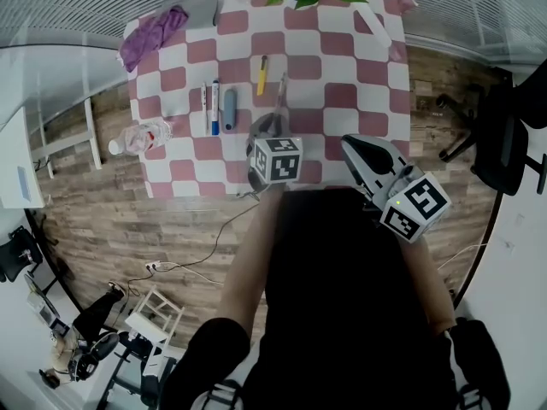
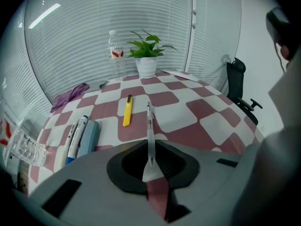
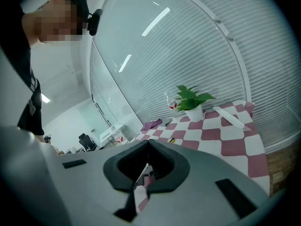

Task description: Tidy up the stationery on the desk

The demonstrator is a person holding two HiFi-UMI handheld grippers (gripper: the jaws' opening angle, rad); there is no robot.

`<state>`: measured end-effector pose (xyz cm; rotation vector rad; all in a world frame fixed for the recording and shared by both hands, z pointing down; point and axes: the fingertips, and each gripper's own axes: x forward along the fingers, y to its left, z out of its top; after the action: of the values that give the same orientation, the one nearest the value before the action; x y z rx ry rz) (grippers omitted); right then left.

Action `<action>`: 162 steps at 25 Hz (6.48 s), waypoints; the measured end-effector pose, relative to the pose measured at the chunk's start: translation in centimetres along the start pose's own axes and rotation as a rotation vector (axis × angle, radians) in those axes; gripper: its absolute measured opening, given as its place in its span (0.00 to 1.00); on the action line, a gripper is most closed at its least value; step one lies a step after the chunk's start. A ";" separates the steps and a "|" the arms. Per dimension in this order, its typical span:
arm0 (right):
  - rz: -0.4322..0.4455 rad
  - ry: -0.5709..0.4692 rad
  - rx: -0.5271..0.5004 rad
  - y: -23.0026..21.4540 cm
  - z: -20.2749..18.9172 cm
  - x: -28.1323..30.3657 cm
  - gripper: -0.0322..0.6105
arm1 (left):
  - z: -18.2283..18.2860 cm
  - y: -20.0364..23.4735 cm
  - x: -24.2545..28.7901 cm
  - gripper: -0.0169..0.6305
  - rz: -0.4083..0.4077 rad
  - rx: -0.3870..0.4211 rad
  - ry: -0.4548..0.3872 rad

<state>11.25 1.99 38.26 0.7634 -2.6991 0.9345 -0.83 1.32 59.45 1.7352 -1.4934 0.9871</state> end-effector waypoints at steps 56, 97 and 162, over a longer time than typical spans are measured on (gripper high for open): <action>0.054 -0.010 -0.006 2.0 0.8 2.3 0.08 | 1.5 5.3 -2.6 0.17 0.121 -0.055 -0.067; -0.074 -0.053 0.103 -3.7 0.4 -0.4 0.08 | 7.7 5.5 4.2 0.15 0.013 -0.016 0.020; -0.077 -0.155 -0.091 11.9 0.1 4.8 0.08 | 0.8 8.8 -23.8 0.08 -0.278 0.021 -0.415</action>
<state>0.87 7.91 33.52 0.9491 -2.7979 0.7592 -11.22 11.44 38.64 2.1866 -1.4284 0.5220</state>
